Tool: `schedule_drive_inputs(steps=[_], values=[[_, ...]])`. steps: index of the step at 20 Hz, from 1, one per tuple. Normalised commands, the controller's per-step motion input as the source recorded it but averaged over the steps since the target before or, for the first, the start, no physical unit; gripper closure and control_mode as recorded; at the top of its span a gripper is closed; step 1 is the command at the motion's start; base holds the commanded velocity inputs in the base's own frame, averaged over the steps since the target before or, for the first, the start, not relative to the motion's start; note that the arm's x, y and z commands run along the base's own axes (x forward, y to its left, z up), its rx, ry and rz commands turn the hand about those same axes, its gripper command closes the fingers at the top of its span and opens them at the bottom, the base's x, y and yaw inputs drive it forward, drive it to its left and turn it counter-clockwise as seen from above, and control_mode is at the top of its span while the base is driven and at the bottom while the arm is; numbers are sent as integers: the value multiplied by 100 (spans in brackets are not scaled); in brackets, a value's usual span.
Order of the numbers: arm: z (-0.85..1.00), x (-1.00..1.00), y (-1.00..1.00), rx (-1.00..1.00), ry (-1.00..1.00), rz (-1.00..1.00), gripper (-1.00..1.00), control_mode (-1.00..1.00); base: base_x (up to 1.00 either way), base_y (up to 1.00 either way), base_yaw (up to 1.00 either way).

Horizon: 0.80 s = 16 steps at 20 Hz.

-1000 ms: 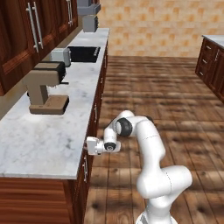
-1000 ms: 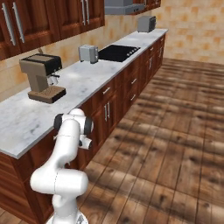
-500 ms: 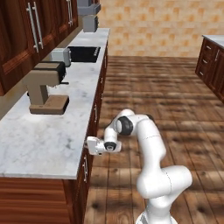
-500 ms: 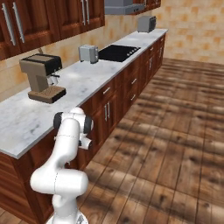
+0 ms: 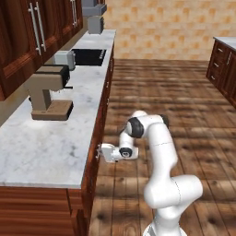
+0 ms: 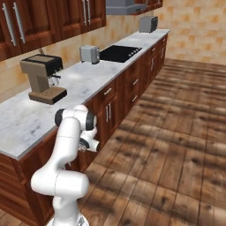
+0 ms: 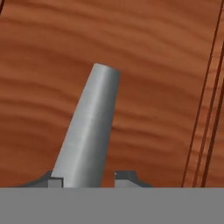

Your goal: Take a straw from the drawer in front and place it inside the glass cup on the dining counter.

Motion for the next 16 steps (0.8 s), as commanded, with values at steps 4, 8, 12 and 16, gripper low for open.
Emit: schedule_drive_inputs(steps=[4,8,12,16], values=[[-38,1,-100,-2,4,-2,100,-100,0,0,0],[-35,4,-100,-3,6,-2,100,-100,0,0,0],[-25,6,-100,-4,7,-3,100,-100,0,0,0],[-19,7,-100,-5,7,-3,100,-100,0,0,0]])
